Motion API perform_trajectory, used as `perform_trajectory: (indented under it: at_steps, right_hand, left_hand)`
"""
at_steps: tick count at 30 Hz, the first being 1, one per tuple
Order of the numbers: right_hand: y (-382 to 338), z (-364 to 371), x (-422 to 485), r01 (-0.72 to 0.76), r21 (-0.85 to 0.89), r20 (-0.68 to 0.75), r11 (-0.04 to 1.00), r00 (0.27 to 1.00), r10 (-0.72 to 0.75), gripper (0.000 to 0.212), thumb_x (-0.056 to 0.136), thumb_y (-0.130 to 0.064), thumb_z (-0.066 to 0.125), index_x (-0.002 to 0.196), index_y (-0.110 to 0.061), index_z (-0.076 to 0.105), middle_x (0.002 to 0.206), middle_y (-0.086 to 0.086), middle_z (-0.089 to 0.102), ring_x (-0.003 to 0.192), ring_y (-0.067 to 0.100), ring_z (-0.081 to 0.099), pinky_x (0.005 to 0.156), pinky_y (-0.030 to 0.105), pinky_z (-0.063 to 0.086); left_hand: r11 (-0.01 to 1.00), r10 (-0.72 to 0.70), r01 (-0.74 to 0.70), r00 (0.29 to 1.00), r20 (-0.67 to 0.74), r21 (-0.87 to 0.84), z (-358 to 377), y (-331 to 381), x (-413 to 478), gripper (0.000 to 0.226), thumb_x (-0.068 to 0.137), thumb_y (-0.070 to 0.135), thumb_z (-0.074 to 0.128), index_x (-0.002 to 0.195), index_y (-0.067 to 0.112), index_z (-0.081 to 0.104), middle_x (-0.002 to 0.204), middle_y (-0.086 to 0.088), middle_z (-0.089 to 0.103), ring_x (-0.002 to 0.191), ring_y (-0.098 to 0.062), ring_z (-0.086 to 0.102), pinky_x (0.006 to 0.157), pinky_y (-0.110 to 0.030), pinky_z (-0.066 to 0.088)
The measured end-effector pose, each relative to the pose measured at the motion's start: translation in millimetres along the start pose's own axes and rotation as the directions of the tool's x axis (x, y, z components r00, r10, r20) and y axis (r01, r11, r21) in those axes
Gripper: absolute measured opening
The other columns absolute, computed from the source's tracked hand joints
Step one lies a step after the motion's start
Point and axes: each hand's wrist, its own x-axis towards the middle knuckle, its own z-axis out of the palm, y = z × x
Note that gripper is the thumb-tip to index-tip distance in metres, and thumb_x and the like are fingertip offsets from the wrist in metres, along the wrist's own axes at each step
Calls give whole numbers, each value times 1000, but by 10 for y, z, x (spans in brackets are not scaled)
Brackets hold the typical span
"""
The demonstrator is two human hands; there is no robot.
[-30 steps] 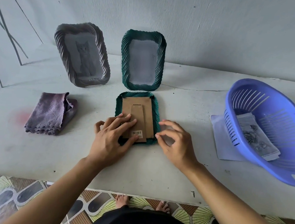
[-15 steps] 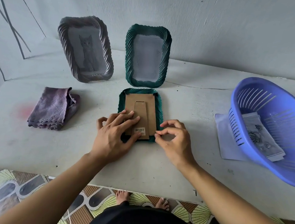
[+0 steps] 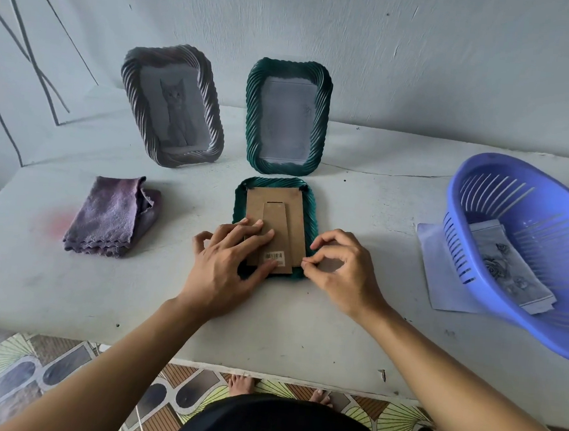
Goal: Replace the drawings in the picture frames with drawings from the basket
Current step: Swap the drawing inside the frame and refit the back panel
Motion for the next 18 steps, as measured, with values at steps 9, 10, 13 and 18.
perform_trajectory:
  at_steps: [9, 10, 13, 18]
  right_hand:
    - [-1, 125, 319, -107, -222, -142, 969, 987, 76, 41, 88, -39, 60, 113, -9, 69, 106, 6, 59, 103, 26, 59, 92, 43, 50]
    - [-10, 143, 356, -133, -281, -136, 951, 986, 97, 41, 89, -40, 61, 113, -8, 69, 106, 7, 59, 103, 29, 58, 90, 46, 50]
    - [-73, 194, 435, -166, -395, -134, 903, 983, 123, 35, 92, -39, 64, 112, -10, 69, 107, 7, 56, 103, 32, 54, 87, 44, 49]
    - [-124, 208, 506, -296, -317, -118, 901, 955, 272, 31, 93, -33, 64, 120, -19, 65, 118, 3, 56, 116, 29, 49, 95, 41, 40]
  left_hand:
    - [957, -90, 90, 996, 11, -275, -157, -65, 265, 39, 90, 61, 47, 112, 38, 70, 116, 20, 63, 111, -12, 54, 92, -49, 46]
    - [962, -94, 93, 996, 7, -257, -155, -43, 295, 38, 89, 59, 48, 112, 37, 71, 116, 18, 61, 112, -13, 53, 92, -48, 46]
    - [987, -107, 109, 994, 20, -120, -128, 73, 361, 35, 91, 57, 50, 115, 40, 69, 124, 16, 57, 119, -15, 47, 91, -40, 33]
    - [993, -108, 102, 990, 95, 65, -112, 261, 434, 52, 87, 65, 40, 129, 41, 61, 133, 7, 49, 121, -22, 43, 93, -40, 32]
